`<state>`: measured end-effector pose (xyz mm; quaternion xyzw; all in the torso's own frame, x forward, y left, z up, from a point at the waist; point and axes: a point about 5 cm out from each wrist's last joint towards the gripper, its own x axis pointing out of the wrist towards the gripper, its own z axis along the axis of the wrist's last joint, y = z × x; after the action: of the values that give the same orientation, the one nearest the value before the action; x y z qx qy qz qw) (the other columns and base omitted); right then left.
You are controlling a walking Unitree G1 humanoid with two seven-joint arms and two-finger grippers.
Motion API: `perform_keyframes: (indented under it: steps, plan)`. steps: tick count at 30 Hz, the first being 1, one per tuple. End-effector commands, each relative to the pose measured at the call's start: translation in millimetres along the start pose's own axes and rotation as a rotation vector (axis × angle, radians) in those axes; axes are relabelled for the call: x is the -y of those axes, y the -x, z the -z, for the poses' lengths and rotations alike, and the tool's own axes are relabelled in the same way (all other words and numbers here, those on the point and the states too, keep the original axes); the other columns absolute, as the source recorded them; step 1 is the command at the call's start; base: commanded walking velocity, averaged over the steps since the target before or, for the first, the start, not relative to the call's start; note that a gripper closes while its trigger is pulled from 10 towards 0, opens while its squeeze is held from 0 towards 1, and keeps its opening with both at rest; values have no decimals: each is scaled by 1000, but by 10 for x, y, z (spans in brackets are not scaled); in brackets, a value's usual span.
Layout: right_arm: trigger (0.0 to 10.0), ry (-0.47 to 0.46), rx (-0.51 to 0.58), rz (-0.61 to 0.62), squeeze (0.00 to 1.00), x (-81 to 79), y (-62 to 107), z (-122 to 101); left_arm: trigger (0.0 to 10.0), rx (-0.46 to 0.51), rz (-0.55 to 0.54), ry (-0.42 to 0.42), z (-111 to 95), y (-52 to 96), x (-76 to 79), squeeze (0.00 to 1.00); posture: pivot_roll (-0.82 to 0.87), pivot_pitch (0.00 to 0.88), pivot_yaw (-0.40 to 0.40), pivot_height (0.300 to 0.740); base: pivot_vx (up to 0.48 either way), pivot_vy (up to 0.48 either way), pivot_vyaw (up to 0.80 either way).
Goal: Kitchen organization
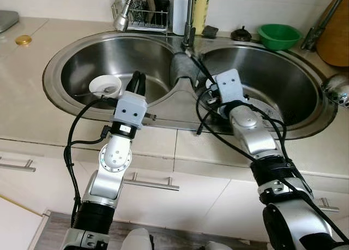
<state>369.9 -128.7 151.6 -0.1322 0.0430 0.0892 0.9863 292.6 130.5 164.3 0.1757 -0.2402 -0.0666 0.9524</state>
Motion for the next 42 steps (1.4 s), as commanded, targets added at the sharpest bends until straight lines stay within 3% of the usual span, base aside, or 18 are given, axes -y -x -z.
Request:
perform_keyframes:
  steps: [1, 10, 20, 21, 22, 42]
  plan:
    - [10000, -25, 7, -12, 1000, 3, 8, -20, 10000, -6, 18, 5, 11, 5, 26, 0, 181, 0, -35, 740, 0, 0, 0]
    - [10000, -83, 78, -20, 1000, -43, 109, -40, 10000, -13, 26, 11, 18, 14, 43, 0, 178, 0, -34, 740, 0, 0, 0]
    - [10000, -126, 342, 123, 1000, 75, 384, -308, 10000, -35, 34, 50, 36, 29, 64, 0, 171, 0, -36, 740, 0, 0, 0]
    - [10000, -123, 361, 139, 427, 74, 435, -307, 10000, -41, 38, 54, 40, 28, 73, 0, 167, 0, -34, 740, 0, 368, 0]
    - [10000, -121, 374, 157, 0, 71, 491, -293, 10000, -45, 43, 60, 42, 28, 83, 0, 164, 0, -32, 740, 0, 472, 0]
    - [10000, -55, 451, 206, 0, -3, 623, -340, 10000, -42, 51, 54, 35, 4, 72, 0, 167, 0, -30, 740, 0, 472, 0]
